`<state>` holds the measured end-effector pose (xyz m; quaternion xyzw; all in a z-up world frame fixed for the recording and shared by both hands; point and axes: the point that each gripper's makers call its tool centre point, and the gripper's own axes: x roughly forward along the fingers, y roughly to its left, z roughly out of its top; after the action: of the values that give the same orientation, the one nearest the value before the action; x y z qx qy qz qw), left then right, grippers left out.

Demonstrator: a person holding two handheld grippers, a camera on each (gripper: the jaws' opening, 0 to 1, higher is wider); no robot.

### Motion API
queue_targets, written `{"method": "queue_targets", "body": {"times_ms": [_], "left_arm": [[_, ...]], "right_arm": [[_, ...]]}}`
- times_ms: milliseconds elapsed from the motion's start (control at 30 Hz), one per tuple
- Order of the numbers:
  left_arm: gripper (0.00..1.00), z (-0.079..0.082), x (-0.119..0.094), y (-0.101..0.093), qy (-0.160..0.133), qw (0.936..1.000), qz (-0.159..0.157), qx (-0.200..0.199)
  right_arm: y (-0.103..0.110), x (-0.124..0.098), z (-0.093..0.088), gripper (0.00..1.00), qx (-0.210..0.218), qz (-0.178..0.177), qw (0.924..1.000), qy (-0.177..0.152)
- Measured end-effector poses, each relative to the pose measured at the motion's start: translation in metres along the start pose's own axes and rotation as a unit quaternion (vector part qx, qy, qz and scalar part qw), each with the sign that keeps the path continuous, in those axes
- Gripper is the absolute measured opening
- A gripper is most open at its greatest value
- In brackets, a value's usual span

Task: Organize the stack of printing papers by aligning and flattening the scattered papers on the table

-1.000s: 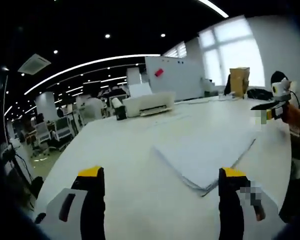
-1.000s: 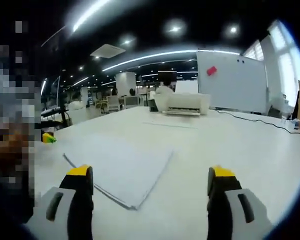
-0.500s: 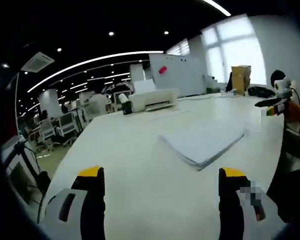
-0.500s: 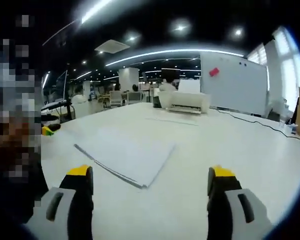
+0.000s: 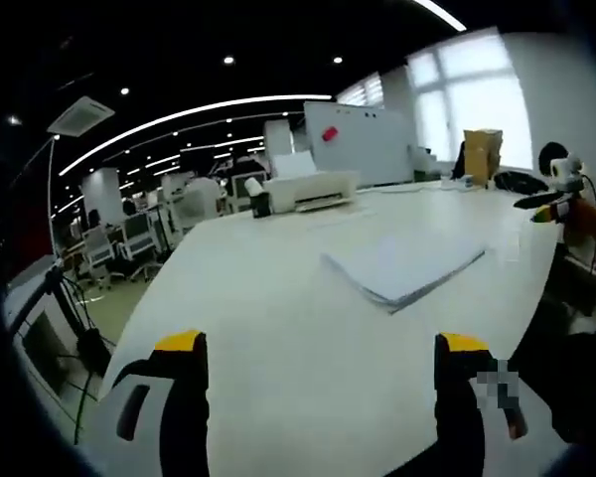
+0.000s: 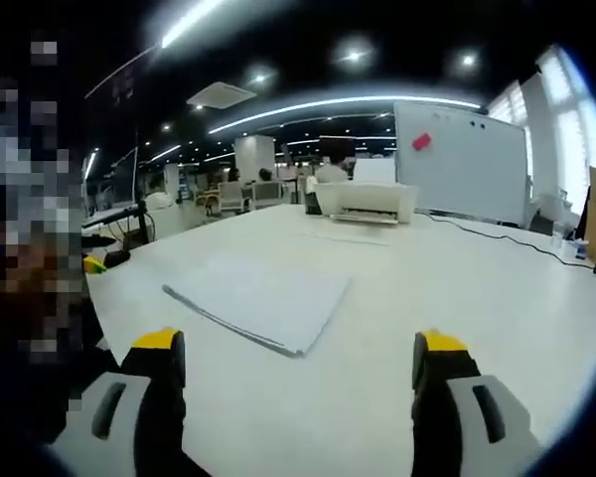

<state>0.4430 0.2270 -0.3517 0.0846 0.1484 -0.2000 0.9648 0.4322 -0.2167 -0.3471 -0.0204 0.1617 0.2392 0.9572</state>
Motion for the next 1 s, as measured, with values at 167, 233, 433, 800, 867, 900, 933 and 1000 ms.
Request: {"method": "queue_targets", "body": {"times_ms": [167, 233, 433, 800, 867, 900, 933, 1000], "left_arm": [[0.97, 0.000, -0.007, 0.000, 0.000, 1.0000, 0.001, 0.001], [0.97, 0.001, -0.009, 0.000, 0.001, 1.0000, 0.002, 0.004], [0.97, 0.001, -0.014, -0.003, -0.001, 1.0000, -0.001, 0.003], [0.97, 0.007, -0.019, -0.003, -0.007, 1.0000, 0.000, 0.002], [0.97, 0.006, -0.019, -0.002, -0.003, 0.9999, 0.004, 0.011], [0.97, 0.007, -0.019, -0.002, -0.003, 0.9999, 0.005, 0.013], [0.97, 0.007, -0.019, -0.002, -0.005, 0.9999, 0.006, 0.014], [0.97, 0.007, -0.019, -0.003, -0.005, 0.9999, 0.004, 0.011]], "right_arm": [[0.001, -0.008, -0.002, 0.90, -0.001, -0.002, 1.0000, 0.003], [0.000, -0.010, -0.003, 0.90, 0.004, -0.002, 1.0000, 0.003], [0.000, -0.012, -0.002, 0.90, 0.012, -0.002, 0.9999, -0.001], [0.001, -0.014, -0.001, 0.90, 0.013, 0.000, 0.9999, -0.003], [0.001, -0.015, -0.001, 0.90, 0.014, -0.001, 0.9999, -0.002], [0.001, -0.015, -0.002, 0.90, 0.014, 0.000, 0.9999, -0.002], [0.001, -0.015, -0.001, 0.90, 0.014, 0.001, 0.9999, -0.003], [0.001, -0.015, -0.002, 0.90, 0.017, 0.003, 0.9998, -0.004]]}}
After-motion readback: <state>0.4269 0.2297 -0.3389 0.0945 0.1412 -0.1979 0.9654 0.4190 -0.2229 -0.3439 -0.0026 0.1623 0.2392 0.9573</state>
